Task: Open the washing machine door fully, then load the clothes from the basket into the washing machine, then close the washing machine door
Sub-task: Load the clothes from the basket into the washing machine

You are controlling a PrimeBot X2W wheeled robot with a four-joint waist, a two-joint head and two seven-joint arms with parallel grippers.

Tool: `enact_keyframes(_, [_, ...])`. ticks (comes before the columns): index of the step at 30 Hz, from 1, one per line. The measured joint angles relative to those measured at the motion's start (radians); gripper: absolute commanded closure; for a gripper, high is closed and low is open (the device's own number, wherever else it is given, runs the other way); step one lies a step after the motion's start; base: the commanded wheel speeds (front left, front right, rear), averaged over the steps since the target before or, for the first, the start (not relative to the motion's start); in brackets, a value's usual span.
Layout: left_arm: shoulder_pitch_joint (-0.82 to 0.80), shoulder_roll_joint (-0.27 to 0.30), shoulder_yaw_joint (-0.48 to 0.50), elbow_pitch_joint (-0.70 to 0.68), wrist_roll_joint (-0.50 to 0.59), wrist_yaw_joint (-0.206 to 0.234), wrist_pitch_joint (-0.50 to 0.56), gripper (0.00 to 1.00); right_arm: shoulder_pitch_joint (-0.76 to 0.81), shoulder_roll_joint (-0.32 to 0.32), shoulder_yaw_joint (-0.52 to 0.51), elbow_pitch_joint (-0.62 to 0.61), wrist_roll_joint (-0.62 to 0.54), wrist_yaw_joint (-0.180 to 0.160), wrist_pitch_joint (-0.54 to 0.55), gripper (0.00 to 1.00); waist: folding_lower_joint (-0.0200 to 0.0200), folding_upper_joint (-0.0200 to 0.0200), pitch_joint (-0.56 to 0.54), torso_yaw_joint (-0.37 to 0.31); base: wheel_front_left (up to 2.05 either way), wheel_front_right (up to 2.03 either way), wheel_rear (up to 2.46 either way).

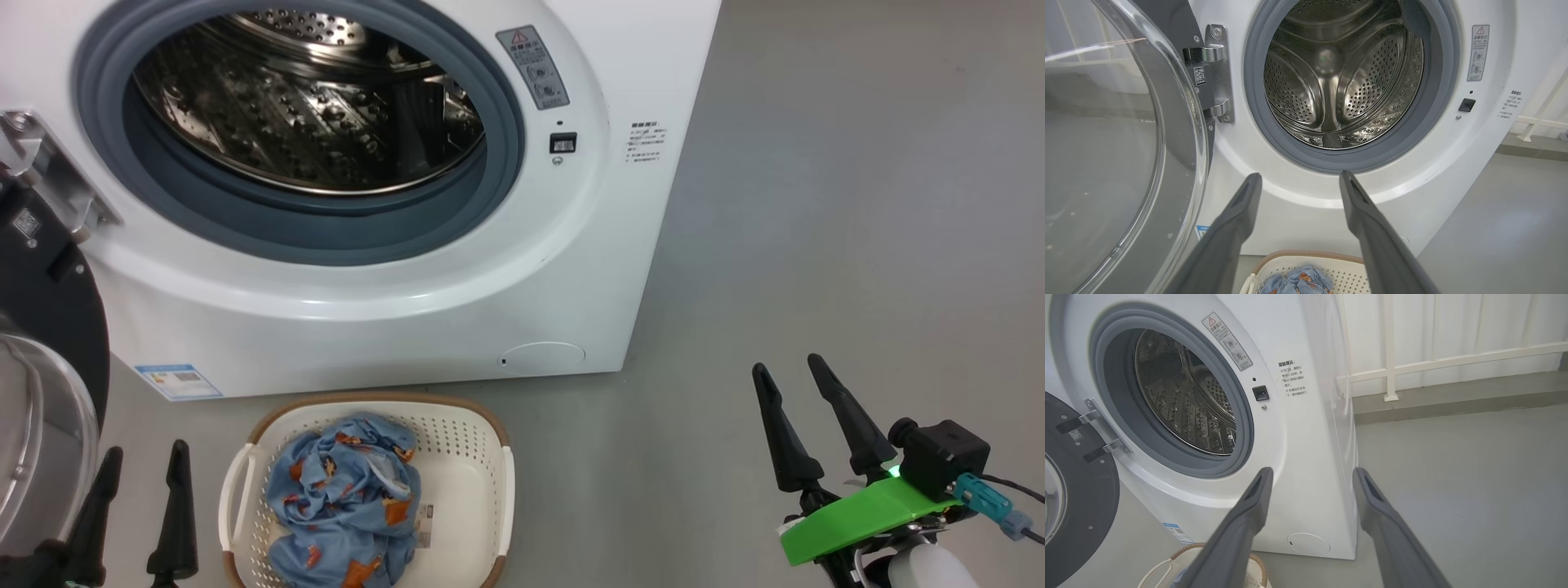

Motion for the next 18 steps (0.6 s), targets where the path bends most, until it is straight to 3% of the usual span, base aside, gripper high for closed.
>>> enact_keyframes(18, [-0.086,0.053,-0.046,0.047,-0.035,-0.007,0.000,0.00,-0.042,0.037,-0.004,-0.019,-0.032,0.000,0.000,0.00,0.0000,0.0000,0.121,-0.006,0.00,0.00,0.00])
